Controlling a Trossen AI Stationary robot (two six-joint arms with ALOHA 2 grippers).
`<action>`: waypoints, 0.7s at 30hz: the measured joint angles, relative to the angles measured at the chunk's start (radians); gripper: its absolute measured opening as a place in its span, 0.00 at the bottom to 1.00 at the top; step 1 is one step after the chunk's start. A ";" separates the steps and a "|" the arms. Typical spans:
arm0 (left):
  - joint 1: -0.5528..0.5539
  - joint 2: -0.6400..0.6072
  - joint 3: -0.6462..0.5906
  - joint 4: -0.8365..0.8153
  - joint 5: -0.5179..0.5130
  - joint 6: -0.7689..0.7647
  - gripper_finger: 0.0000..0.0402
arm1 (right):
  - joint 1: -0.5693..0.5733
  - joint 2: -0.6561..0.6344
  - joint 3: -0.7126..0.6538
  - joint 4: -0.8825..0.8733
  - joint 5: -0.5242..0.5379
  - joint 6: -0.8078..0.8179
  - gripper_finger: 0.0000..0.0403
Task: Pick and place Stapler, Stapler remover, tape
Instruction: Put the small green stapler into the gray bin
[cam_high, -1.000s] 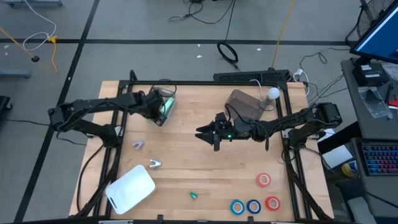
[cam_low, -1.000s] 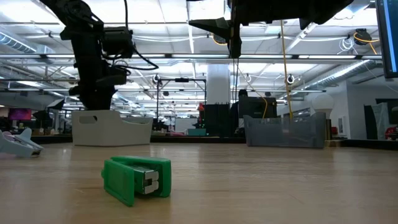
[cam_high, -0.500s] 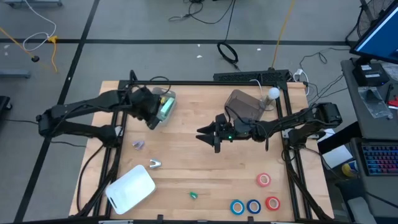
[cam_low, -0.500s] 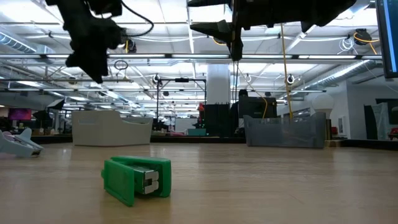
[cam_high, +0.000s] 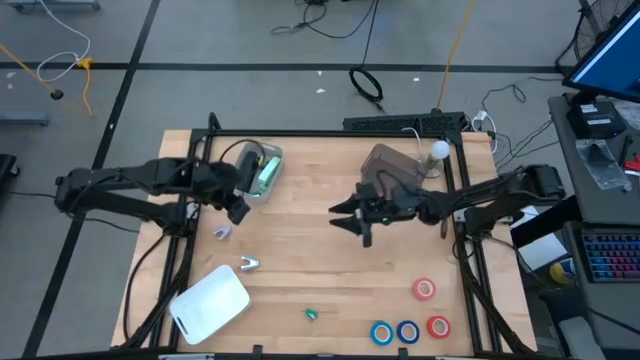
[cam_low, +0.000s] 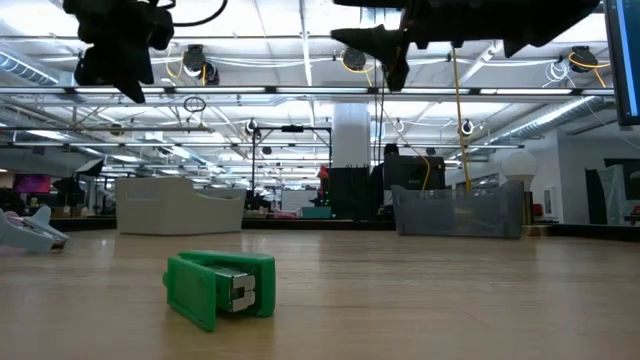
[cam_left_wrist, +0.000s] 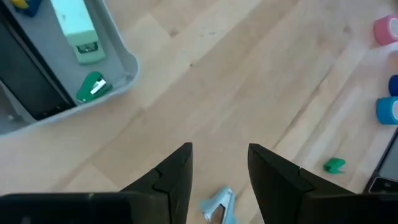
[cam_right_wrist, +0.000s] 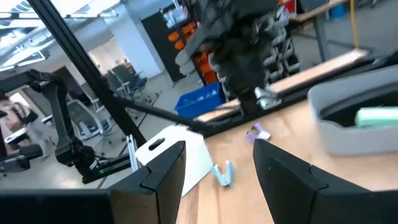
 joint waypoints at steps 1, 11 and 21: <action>-0.018 0.000 0.000 0.000 -0.016 -0.015 0.38 | -0.005 -0.029 -0.019 0.001 0.001 -0.009 0.45; -0.145 0.001 0.000 0.001 -0.096 -0.180 0.38 | -0.034 -0.357 -0.296 0.005 0.085 -0.015 0.45; -0.221 0.008 0.000 0.003 -0.164 -0.291 0.38 | -0.056 -0.638 -0.559 0.071 0.060 0.059 0.45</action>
